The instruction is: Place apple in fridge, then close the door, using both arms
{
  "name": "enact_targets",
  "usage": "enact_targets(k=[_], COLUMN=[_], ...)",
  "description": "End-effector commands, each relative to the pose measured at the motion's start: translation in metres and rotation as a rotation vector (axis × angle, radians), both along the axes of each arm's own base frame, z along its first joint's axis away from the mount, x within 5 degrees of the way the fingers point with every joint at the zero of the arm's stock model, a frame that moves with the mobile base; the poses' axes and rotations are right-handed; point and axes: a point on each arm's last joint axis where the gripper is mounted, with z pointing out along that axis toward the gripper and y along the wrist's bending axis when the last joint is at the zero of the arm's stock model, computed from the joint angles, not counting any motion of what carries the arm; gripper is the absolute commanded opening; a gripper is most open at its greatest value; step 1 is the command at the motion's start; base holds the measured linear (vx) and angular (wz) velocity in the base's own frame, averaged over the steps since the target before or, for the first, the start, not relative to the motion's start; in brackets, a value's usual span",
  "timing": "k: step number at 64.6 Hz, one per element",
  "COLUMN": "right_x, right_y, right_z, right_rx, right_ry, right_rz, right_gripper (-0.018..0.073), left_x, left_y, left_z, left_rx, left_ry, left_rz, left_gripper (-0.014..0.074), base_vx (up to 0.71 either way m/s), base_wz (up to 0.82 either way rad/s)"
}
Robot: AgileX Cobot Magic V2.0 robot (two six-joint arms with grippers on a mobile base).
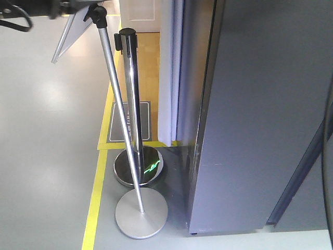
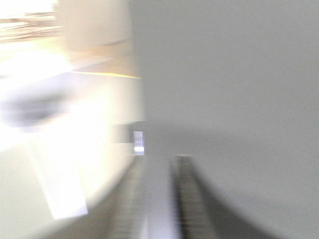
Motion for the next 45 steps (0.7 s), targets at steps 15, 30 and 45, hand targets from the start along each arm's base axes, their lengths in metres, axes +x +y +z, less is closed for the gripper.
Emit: enact_targets(k=[15, 30, 45], right_x=[-0.105, -0.151, -0.195], right_y=[0.026, 0.022, 0.015], right_z=[0.054, 0.038, -0.029], right_rx=[-0.062, -0.108, -0.048], right_ry=[-0.020, -0.037, -0.046], right_rz=[0.239, 0.103, -0.088], right_gripper=[-0.0004, -0.0003, -0.0003], left_x=[-0.017, -0.036, -0.073], left_y=[0.046, 0.051, 0.053], left_z=[0.016, 0.014, 0.007], left_rx=[0.035, 0.054, 0.022], left_ry=[-0.022, 0.006, -0.005], left_rz=[-0.034, -0.116, 0.064], left_gripper=[-0.0007, -0.0007, -0.0007], base_vx=[0.00, 0.00, 0.00], base_wz=[0.00, 0.00, 0.00])
